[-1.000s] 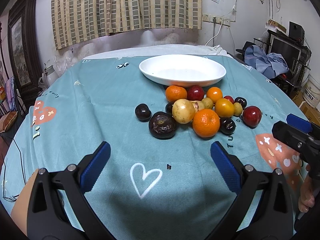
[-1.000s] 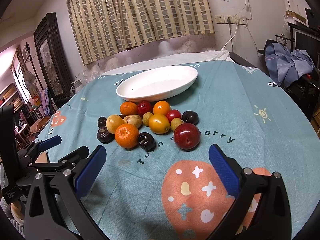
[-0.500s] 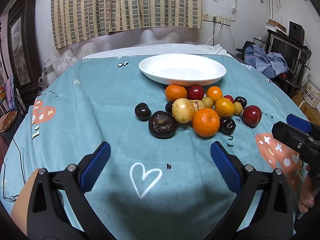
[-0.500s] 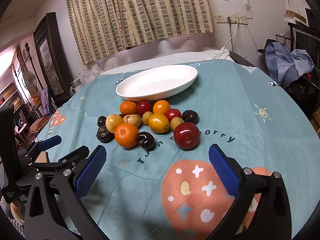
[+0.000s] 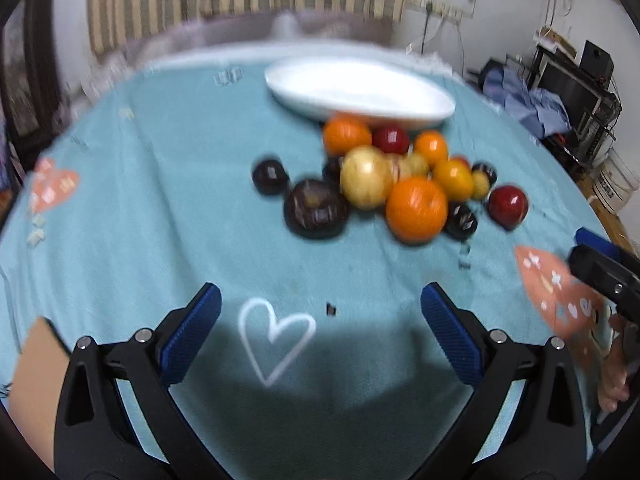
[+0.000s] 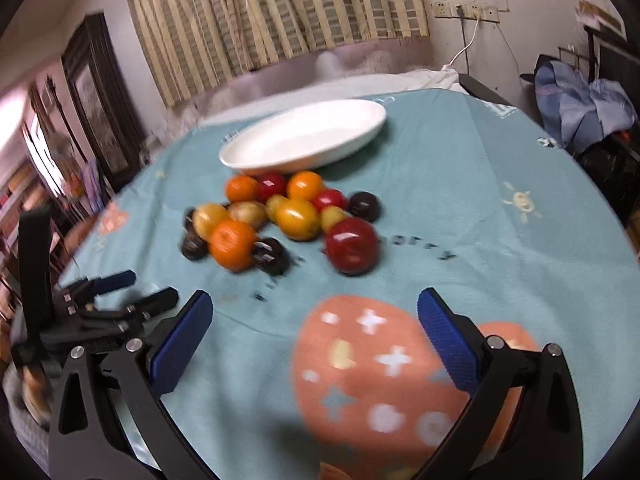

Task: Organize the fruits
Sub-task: 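Grasp the large dark plum with the left gripper while the right gripper grasps a red fruit, then place the dark plum on the white plate with the left gripper while the right places the red fruit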

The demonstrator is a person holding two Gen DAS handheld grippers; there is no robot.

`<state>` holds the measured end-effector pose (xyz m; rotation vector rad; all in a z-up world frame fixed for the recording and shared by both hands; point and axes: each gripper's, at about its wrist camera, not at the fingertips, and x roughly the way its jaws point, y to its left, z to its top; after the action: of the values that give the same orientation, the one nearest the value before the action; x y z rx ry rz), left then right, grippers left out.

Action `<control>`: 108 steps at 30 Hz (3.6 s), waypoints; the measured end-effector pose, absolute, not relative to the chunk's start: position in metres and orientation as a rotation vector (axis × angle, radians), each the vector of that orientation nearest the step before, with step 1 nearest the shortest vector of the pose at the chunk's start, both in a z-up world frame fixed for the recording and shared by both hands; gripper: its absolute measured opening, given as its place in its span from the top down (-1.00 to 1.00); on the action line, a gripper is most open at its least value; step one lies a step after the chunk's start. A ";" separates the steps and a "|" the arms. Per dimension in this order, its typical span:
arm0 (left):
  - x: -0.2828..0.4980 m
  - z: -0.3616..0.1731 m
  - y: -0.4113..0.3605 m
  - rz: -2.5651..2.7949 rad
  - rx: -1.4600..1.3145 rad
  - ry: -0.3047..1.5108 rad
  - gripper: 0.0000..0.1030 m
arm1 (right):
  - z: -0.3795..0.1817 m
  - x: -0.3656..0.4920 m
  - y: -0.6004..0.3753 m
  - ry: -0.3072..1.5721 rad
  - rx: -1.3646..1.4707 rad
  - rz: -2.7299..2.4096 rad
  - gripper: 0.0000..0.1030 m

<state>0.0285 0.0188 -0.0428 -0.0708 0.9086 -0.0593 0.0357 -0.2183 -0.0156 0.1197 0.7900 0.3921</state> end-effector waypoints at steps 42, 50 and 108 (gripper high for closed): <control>0.104 -0.042 0.014 -0.221 0.080 0.897 -0.05 | -0.038 0.082 -0.206 0.933 -0.004 0.524 -0.33; 0.097 -0.042 0.019 -0.240 0.044 0.896 0.09 | -0.030 0.088 -0.220 0.894 0.060 0.489 -0.24; 0.166 0.000 0.018 -0.184 0.068 0.831 -0.43 | -0.002 0.186 -0.183 0.896 -0.036 0.385 -0.28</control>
<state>0.1655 0.0181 -0.0002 0.0681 0.8314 -0.1844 0.1861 -0.1834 -0.0024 -0.0363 0.8959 0.3854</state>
